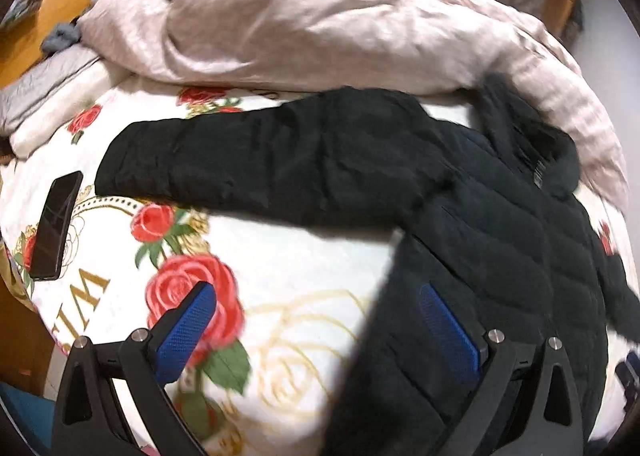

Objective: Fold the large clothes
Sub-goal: 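Grasp the black jacket sleeve with the left tool and lift it, then fold the held sleeve across the jacket body with the left tool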

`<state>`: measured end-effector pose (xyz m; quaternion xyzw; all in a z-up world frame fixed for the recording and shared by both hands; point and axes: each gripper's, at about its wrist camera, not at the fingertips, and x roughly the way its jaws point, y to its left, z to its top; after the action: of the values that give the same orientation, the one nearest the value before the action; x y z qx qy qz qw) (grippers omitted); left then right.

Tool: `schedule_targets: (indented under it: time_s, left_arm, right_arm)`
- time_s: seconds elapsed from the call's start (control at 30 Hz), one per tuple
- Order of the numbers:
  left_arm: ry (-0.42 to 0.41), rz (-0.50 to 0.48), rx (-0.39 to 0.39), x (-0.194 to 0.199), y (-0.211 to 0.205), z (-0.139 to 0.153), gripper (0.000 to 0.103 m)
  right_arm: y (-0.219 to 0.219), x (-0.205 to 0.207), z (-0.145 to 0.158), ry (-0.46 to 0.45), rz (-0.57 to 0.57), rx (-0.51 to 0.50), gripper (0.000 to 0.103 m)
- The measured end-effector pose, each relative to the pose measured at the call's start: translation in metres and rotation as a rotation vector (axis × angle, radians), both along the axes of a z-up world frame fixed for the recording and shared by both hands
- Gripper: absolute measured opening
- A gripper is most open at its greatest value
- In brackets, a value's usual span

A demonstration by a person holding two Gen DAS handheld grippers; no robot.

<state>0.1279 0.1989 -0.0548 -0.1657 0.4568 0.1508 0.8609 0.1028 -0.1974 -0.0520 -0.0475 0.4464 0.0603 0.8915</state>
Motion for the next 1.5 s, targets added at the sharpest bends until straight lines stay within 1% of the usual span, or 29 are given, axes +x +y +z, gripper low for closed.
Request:
schedule_targets:
  time_s: [0.07,0.17,0.23,0.3,0.37,0.57,0.7,0.77,0.8,0.83,0.87,0.93,1.0,1.03,1.17,1.27,1.3,1.4,1.5]
  left_arm:
    - [0.012,0.025,-0.002,0.008,0.016,-0.007,0.103]
    - [0.018,0.065,-0.006,0.021,0.039,-0.02,0.099]
    - [0.004,0.096,-0.019,0.027,0.054,-0.027,0.095]
    - [-0.004,0.137,-0.02,0.033,0.07,-0.036,0.095]
    - [-0.009,0.172,-0.047,0.038,0.086,-0.046,0.095]
    - [-0.009,0.29,-0.069,0.049,0.127,-0.075,0.093]
    - [-0.01,0.368,-0.119,0.051,0.149,-0.095,0.092]
    - [-0.02,0.364,-0.084,0.055,0.151,-0.097,0.091]
    - [-0.019,0.356,-0.068,0.058,0.151,-0.097,0.086]
    - [-0.023,0.354,-0.055,0.06,0.151,-0.098,0.078]
    - [-0.029,0.357,-0.045,0.061,0.151,-0.097,0.071]
    - [-0.055,0.341,-0.044,0.061,0.149,-0.091,0.038]
    - [-0.068,0.326,-0.021,0.061,0.146,-0.081,0.023]
    - [-0.079,0.316,-0.021,0.06,0.144,-0.074,0.019]
    - [-0.149,0.245,0.0,0.057,0.127,-0.033,0.017]
    - [-0.234,0.176,0.01,0.052,0.106,0.012,0.016]
    - [-0.267,0.146,0.015,0.051,0.096,0.03,0.016]
    - [-0.334,0.051,0.014,0.049,0.065,0.07,0.016]
    - [-0.38,-0.061,0.012,0.049,0.025,0.102,0.016]
  right_arm:
    - [0.003,0.009,-0.005,0.012,0.001,-0.004,0.08]
    - [0.008,0.022,-0.014,0.036,0.008,-0.013,0.08]
    - [0.01,0.028,-0.02,0.054,0.012,-0.015,0.08]
    - [0.011,0.033,-0.026,0.068,0.01,-0.017,0.08]
    - [0.011,0.038,-0.032,0.079,0.004,-0.024,0.08]
    - [0.001,0.051,-0.049,0.114,-0.042,-0.032,0.08]
    - [-0.006,0.059,-0.055,0.126,-0.062,-0.045,0.08]
    - [-0.01,0.064,-0.059,0.133,-0.073,-0.052,0.08]
    - [-0.011,0.065,-0.059,0.135,-0.076,-0.052,0.08]
    - [-0.013,0.066,-0.06,0.136,-0.081,-0.052,0.08]
    - [-0.014,0.067,-0.061,0.136,-0.085,-0.052,0.08]
    - [-0.017,0.069,-0.061,0.134,-0.091,-0.054,0.08]
    - [-0.018,0.068,-0.061,0.13,-0.093,-0.054,0.08]
    - [-0.018,0.067,-0.061,0.129,-0.094,-0.054,0.08]
    - [-0.022,0.061,-0.057,0.122,-0.098,-0.041,0.08]
    - [-0.026,0.054,-0.049,0.106,-0.107,-0.024,0.08]
    - [-0.028,0.051,-0.045,0.099,-0.111,-0.018,0.08]
    - [-0.035,0.042,-0.035,0.079,-0.121,0.004,0.08]
    - [-0.045,0.033,-0.024,0.056,-0.131,0.022,0.08]
